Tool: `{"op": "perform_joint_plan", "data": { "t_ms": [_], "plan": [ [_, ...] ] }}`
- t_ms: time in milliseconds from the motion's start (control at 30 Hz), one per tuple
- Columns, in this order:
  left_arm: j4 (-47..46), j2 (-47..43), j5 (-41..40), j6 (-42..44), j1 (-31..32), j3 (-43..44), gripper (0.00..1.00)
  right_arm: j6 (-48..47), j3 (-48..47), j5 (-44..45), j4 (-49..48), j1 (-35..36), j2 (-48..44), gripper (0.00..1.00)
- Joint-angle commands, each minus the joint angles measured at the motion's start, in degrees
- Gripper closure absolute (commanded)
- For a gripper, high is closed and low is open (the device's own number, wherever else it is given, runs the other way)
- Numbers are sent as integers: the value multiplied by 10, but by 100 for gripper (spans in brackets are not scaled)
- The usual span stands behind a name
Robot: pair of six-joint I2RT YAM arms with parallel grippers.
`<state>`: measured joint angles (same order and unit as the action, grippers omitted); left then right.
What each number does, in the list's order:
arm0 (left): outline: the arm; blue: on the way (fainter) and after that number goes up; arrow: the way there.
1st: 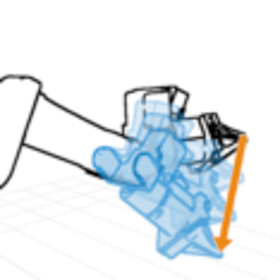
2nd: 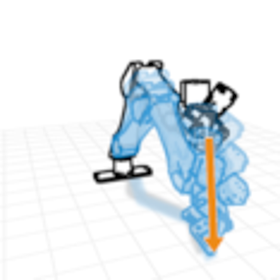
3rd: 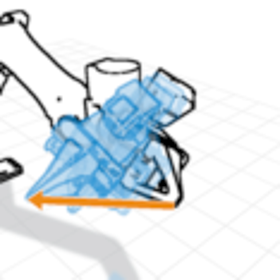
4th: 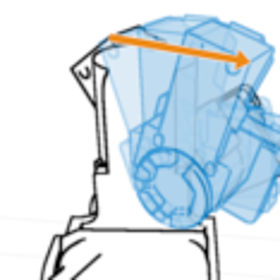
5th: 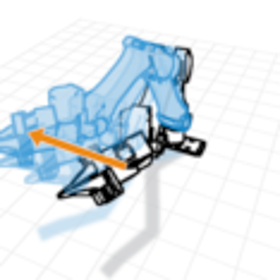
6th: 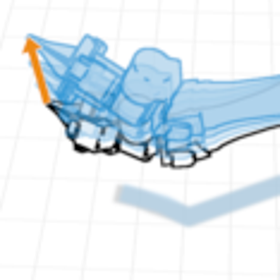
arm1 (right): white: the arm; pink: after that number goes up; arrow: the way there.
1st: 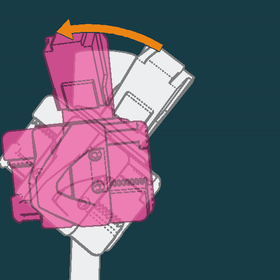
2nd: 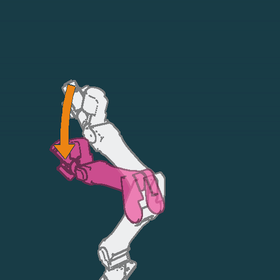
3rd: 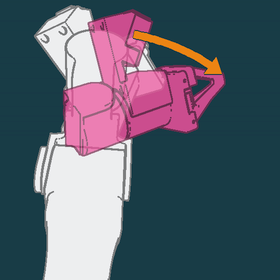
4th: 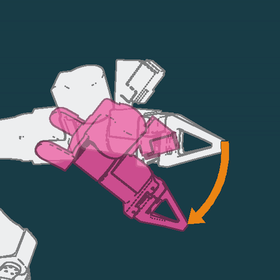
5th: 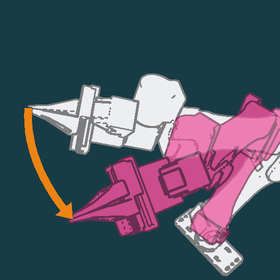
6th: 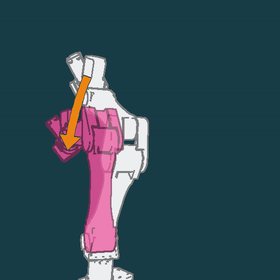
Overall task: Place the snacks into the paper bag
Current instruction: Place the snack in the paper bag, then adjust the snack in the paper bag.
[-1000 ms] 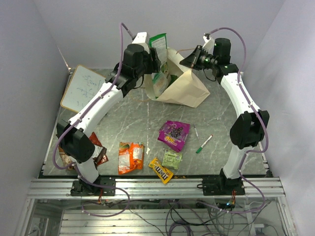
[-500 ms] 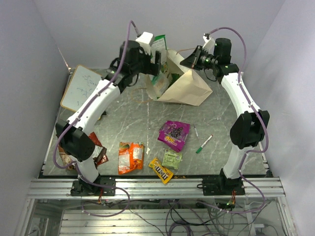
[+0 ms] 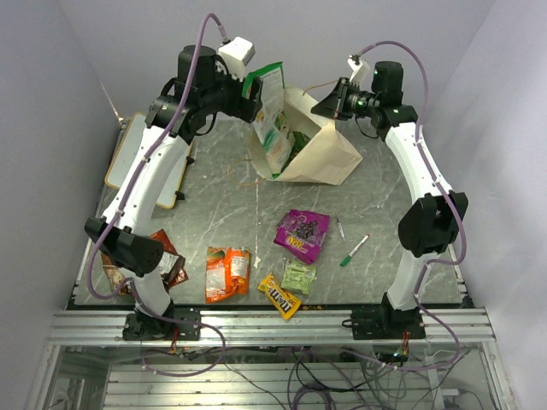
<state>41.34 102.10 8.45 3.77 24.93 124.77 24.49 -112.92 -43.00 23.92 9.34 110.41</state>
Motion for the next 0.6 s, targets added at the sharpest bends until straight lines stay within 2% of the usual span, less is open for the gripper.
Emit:
{"op": "perform_joint_plan", "data": {
  "t_ms": [0,100,300,567],
  "plan": [
    [82,42,20,24,0,87,0,-36,-38,-32,16,4,8,100],
    [103,53,18,16,-4,107,0,-58,-33,-25,27,7,5,100],
    [79,21,12,4,-8,69,0,-91,-20,-11,35,14,-8,100],
    [119,71,17,0,-19,121,2,-115,-27,-19,54,24,-6,100]
  ]
}}
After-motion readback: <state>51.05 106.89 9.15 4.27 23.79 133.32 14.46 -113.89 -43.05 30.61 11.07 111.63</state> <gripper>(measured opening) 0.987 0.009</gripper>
